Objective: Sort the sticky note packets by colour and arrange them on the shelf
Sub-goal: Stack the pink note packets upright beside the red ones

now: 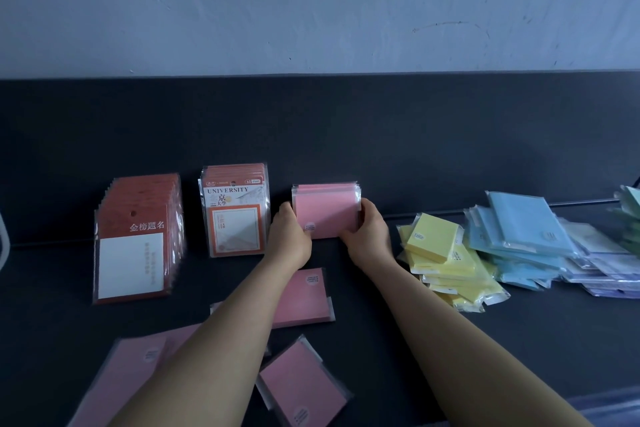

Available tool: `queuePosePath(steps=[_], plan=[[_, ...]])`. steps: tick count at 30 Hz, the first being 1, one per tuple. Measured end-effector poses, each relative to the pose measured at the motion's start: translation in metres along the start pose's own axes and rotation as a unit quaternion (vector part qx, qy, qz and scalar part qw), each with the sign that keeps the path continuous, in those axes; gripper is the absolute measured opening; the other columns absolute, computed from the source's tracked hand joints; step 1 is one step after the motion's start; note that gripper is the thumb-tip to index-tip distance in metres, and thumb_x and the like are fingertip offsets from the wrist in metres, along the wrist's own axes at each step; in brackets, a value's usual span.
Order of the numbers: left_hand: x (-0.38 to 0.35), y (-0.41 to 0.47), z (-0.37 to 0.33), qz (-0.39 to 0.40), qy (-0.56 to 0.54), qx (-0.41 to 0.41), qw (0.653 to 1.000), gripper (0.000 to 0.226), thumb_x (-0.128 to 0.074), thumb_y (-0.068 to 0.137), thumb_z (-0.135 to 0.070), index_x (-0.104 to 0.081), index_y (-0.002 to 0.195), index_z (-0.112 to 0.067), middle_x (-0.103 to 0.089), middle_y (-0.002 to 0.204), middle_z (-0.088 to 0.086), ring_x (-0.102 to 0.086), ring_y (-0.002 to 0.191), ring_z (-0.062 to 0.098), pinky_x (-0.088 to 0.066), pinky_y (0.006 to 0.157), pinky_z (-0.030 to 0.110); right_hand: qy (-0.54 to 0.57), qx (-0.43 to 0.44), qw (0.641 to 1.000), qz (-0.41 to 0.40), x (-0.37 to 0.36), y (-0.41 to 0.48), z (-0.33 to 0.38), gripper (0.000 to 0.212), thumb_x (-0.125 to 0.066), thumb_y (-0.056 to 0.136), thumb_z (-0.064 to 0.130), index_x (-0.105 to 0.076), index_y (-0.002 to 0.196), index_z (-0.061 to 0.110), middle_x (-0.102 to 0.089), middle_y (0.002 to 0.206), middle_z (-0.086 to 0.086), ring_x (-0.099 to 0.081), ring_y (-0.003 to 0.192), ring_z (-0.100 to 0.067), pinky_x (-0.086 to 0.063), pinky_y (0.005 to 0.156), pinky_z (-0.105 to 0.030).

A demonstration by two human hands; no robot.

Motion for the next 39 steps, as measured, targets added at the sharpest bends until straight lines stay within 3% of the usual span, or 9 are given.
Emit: queuePosePath(steps=[7, 13, 17, 22, 28, 30, 33, 36, 39], plan=[[0.002, -0.008, -0.004, 0.012, 0.0, 0.003, 1.0, 0.04, -0.057, 0.095, -0.019, -0.042, 0.129, -0.005, -0.053, 0.128, 0.014, -0.052, 0.118, 0.032, -0.042, 0.094, 0.037, 0.0, -0.007, 1.0, 0.014, 0.001, -0.007, 0.002, 0.042, -0.063, 0.08, 0.002, -0.05, 0.118, 0.012, -0.056, 0.112, -0.003, -0.051, 0.094, -0.016, -0.042, 0.078, -0.026], [0.011, -0.014, -0.006, 0.022, 0.009, 0.004, 1.0, 0.037, -0.059, 0.094, -0.023, -0.044, 0.122, -0.003, -0.053, 0.127, 0.016, -0.052, 0.116, 0.032, -0.042, 0.091, 0.036, 0.0, -0.02, 0.999, 0.037, 0.0, -0.014, 0.003, 0.058, -0.072, 0.078, 0.015, -0.041, 0.127, 0.011, -0.049, 0.127, -0.006, -0.051, 0.11, -0.02, -0.042, 0.085, -0.028], [0.027, -0.023, -0.006, 0.063, 0.001, -0.019, 0.998, 0.049, -0.06, 0.093, -0.017, -0.038, 0.134, -0.004, -0.048, 0.138, 0.013, -0.05, 0.124, 0.028, -0.042, 0.096, 0.036, -0.026, -0.024, 0.997, 0.072, -0.002, -0.023, 0.006, 0.075, -0.069, 0.084, 0.016, -0.022, 0.142, 0.008, -0.024, 0.149, -0.006, -0.033, 0.134, -0.022, -0.031, 0.097, -0.026], [0.049, -0.048, 0.01, 0.159, 0.024, -0.055, 0.985, 0.071, -0.074, 0.084, -0.024, -0.038, 0.145, -0.016, -0.046, 0.145, 0.003, -0.048, 0.128, 0.018, -0.042, 0.106, 0.035, -0.074, -0.032, 0.992, 0.097, 0.001, -0.039, 0.01, 0.092, -0.071, 0.084, 0.022, -0.007, 0.15, 0.007, 0.0, 0.159, -0.006, -0.018, 0.144, -0.026, -0.026, 0.113, -0.036], [0.053, -0.078, 0.026, 0.238, 0.141, -0.057, 0.959, 0.089, -0.081, 0.072, -0.041, -0.036, 0.147, -0.025, -0.04, 0.148, -0.005, -0.044, 0.13, 0.016, -0.038, 0.105, 0.028, -0.093, -0.02, 0.983, 0.155, 0.003, -0.068, 0.017, 0.076, -0.071, 0.085, 0.023, -0.028, 0.145, 0.007, -0.021, 0.154, -0.005, -0.044, 0.125, -0.024, -0.038, 0.088, -0.023], [0.052, -0.081, 0.027, 0.244, 0.112, -0.054, 0.962, 0.085, -0.084, 0.069, -0.038, -0.043, 0.142, -0.025, -0.048, 0.14, -0.006, -0.05, 0.123, 0.015, -0.041, 0.105, 0.032, -0.086, -0.023, 0.982, 0.169, -0.001, -0.077, 0.016, 0.077, -0.074, 0.081, 0.024, -0.033, 0.143, 0.008, -0.035, 0.148, -0.007, -0.049, 0.118, -0.022, -0.045, 0.091, -0.029], [0.051, -0.083, 0.024, 0.243, 0.091, -0.052, 0.964, 0.062, -0.088, 0.063, -0.035, -0.06, 0.118, -0.024, -0.063, 0.114, -0.004, -0.061, 0.1, 0.015, -0.051, 0.093, 0.038, -0.086, -0.019, 0.98, 0.177, -0.003, -0.091, 0.014, 0.083, -0.074, 0.081, 0.025, -0.028, 0.148, 0.01, -0.034, 0.151, -0.006, -0.041, 0.132, -0.022, -0.036, 0.102, -0.027], [0.058, -0.085, 0.014, 0.19, 0.051, -0.083, 0.977, 0.048, -0.085, 0.069, -0.025, -0.058, 0.109, -0.024, -0.061, 0.105, -0.003, -0.06, 0.092, 0.016, -0.052, 0.08, 0.032, -0.063, -0.017, 0.984, 0.164, -0.001, -0.102, 0.015, 0.079, -0.073, 0.083, 0.023, -0.03, 0.149, 0.012, -0.036, 0.15, -0.004, -0.04, 0.133, -0.02, -0.034, 0.096, -0.023], [0.08, -0.086, 0.008, 0.12, 0.0, -0.115, 0.986, 0.032, -0.075, 0.082, -0.021, -0.056, 0.108, -0.024, -0.061, 0.1, -0.002, -0.059, 0.084, 0.014, -0.045, 0.065, 0.024, 0.006, 0.0, 0.987, 0.16, -0.001, -0.112, 0.025, 0.061, -0.07, 0.085, 0.019, -0.045, 0.14, 0.014, -0.052, 0.14, -0.004, -0.051, 0.125, -0.017, -0.041, 0.104, -0.03]])
Point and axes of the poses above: each hand's wrist, its own y-axis towards the middle knuckle, its own x-axis out of the back of the hand, z = x × y, the point moved 8 cm from there along y, towards the middle knuckle
